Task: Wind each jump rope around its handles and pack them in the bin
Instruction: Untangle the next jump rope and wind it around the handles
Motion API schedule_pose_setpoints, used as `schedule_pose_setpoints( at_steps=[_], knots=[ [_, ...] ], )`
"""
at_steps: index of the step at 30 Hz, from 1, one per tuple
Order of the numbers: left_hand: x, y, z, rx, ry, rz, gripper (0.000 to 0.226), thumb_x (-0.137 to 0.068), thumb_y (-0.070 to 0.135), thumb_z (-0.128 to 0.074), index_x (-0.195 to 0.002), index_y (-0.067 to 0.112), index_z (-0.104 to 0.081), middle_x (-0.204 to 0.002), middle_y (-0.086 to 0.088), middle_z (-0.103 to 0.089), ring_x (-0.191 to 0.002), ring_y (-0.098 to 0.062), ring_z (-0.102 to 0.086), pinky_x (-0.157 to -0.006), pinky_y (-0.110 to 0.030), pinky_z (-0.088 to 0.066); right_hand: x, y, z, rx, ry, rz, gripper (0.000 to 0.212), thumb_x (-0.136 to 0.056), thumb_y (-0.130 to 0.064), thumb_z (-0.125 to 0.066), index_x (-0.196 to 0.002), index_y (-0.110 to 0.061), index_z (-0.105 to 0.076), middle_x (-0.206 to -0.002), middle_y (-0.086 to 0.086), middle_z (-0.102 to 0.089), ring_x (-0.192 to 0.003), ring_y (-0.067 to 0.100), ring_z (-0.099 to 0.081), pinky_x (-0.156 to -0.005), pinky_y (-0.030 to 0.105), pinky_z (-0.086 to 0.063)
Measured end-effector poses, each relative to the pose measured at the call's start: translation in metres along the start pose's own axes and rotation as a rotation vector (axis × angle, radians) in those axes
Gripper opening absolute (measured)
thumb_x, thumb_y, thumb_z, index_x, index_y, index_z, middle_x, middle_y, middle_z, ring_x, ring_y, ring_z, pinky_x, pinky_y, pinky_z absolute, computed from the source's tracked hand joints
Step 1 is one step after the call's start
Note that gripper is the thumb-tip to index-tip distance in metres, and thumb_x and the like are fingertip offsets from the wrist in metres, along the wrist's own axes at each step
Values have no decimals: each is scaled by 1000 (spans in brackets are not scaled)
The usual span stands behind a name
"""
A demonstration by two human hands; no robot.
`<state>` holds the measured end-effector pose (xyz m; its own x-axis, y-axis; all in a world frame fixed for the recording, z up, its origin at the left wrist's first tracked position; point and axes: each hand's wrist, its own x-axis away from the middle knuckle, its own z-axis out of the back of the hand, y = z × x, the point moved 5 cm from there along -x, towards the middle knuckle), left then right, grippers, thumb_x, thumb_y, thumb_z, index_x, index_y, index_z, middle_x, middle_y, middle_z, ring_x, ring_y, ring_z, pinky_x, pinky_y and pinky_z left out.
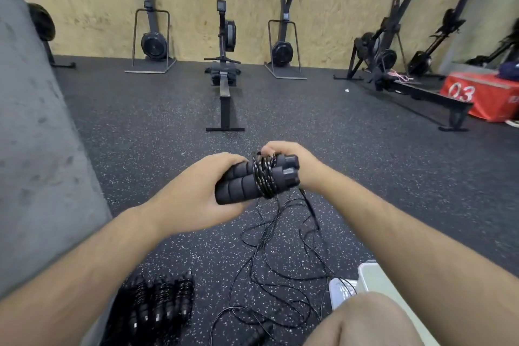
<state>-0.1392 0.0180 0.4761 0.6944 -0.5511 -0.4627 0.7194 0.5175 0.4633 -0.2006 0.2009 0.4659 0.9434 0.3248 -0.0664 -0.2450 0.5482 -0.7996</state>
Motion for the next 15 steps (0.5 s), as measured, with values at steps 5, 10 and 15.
schedule_pose_setpoints(
  at_steps=[5,10,15],
  knots=[
    [-7,-35,6,-303,145,175,33,-74,33,-69,-104,30,-56,-97,14,-56,-94,-13,-53,-76,-31,-43,34,33,-71,161,-2,-55,39,-107,-44,-32,-88,-25,-60,-76,-2,-60,-68,17,-55,-78,49,-53],
    [-9,-82,0,-650,43,262,32,-76,37,-71,-99,20,-56,-95,0,-57,-94,-27,-56,-77,-41,-49,70,20,-102,290,-22,-22,38,-106,-47,-29,-98,-18,-54,-80,2,-61,-71,21,-57,-70,41,-49],
    [-10,-89,-14,-724,28,155,35,-71,34,-77,-93,18,-56,-88,-1,-58,-84,-29,-59,-67,-40,-50,76,-17,-76,491,116,136,25,-106,-36,-36,-87,-21,-43,-76,-4,-54,-68,23,-51,-63,41,-40]
  ],
)
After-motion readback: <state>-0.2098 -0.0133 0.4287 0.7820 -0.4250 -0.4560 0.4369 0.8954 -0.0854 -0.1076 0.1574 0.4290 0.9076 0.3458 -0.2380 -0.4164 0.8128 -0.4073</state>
